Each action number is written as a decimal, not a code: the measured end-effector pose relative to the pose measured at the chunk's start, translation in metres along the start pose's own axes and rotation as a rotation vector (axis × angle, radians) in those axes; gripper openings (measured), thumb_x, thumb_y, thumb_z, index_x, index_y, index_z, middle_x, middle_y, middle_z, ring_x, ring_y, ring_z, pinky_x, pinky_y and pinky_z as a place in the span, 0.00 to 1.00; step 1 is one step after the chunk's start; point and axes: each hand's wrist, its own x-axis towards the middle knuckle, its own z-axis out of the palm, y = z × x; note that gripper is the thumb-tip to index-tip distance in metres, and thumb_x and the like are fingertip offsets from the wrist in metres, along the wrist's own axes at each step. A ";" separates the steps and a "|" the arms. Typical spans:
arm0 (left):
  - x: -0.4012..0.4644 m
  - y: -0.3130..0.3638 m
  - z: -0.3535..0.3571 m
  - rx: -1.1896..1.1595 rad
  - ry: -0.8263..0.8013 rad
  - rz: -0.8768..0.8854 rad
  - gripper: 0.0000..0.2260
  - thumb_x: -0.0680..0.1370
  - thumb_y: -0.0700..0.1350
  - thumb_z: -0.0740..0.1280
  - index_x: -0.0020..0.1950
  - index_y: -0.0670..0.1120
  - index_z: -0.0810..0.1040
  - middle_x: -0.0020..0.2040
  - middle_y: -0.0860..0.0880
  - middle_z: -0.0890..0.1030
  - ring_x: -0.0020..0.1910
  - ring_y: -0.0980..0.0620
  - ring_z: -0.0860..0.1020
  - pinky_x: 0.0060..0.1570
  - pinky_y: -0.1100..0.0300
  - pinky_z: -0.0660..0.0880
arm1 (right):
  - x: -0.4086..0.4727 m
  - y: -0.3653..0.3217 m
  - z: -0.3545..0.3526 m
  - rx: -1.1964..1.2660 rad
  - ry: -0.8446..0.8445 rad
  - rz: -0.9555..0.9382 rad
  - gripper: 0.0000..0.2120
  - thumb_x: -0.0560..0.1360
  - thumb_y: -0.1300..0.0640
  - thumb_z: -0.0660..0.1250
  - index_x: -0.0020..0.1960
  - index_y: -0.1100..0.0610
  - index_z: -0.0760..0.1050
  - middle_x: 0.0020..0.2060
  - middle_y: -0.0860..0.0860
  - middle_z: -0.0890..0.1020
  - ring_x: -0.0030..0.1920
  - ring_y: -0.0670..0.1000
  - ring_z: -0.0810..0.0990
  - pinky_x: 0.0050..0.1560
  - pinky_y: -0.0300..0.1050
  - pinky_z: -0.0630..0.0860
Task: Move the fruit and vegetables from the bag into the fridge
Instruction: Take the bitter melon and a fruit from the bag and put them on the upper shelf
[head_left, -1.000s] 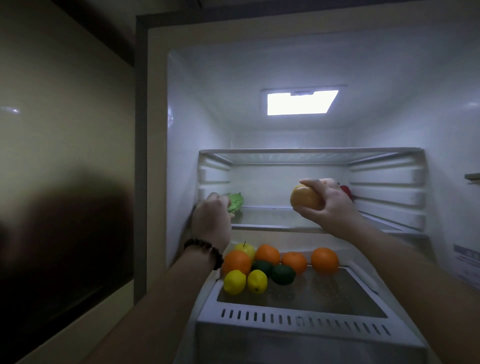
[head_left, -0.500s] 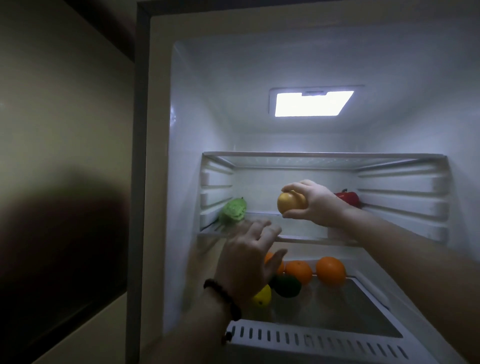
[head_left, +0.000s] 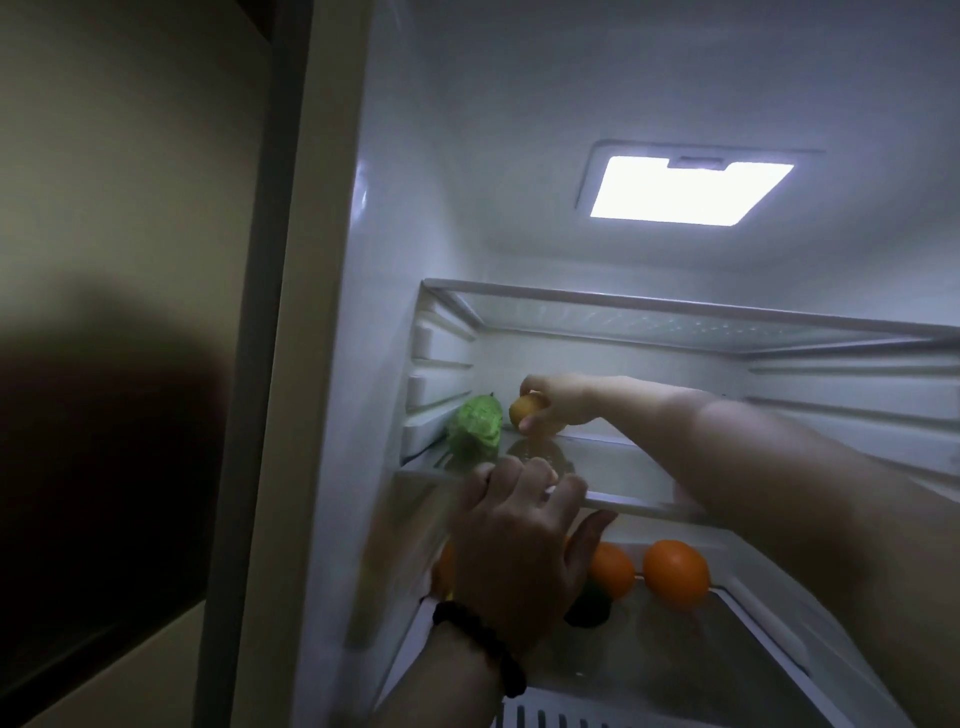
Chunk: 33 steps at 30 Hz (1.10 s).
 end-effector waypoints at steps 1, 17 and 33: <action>0.000 -0.001 0.001 0.003 0.000 0.001 0.15 0.77 0.60 0.58 0.46 0.52 0.78 0.42 0.51 0.79 0.43 0.50 0.75 0.48 0.55 0.63 | 0.006 -0.001 0.002 -0.012 -0.002 0.005 0.32 0.71 0.42 0.69 0.68 0.54 0.64 0.60 0.57 0.74 0.56 0.58 0.74 0.54 0.50 0.74; -0.002 -0.001 0.005 0.013 0.040 0.024 0.15 0.78 0.59 0.58 0.47 0.51 0.78 0.42 0.50 0.79 0.42 0.49 0.74 0.48 0.55 0.64 | 0.007 0.002 0.002 -0.143 -0.028 0.144 0.48 0.71 0.33 0.62 0.77 0.54 0.41 0.73 0.61 0.60 0.70 0.61 0.62 0.68 0.55 0.63; -0.011 0.005 -0.042 -0.096 -0.361 -0.090 0.25 0.76 0.61 0.53 0.71 0.55 0.65 0.67 0.50 0.71 0.69 0.48 0.63 0.70 0.51 0.51 | -0.200 -0.047 0.007 0.290 0.566 0.124 0.26 0.78 0.43 0.58 0.73 0.50 0.61 0.68 0.55 0.67 0.66 0.57 0.69 0.61 0.51 0.69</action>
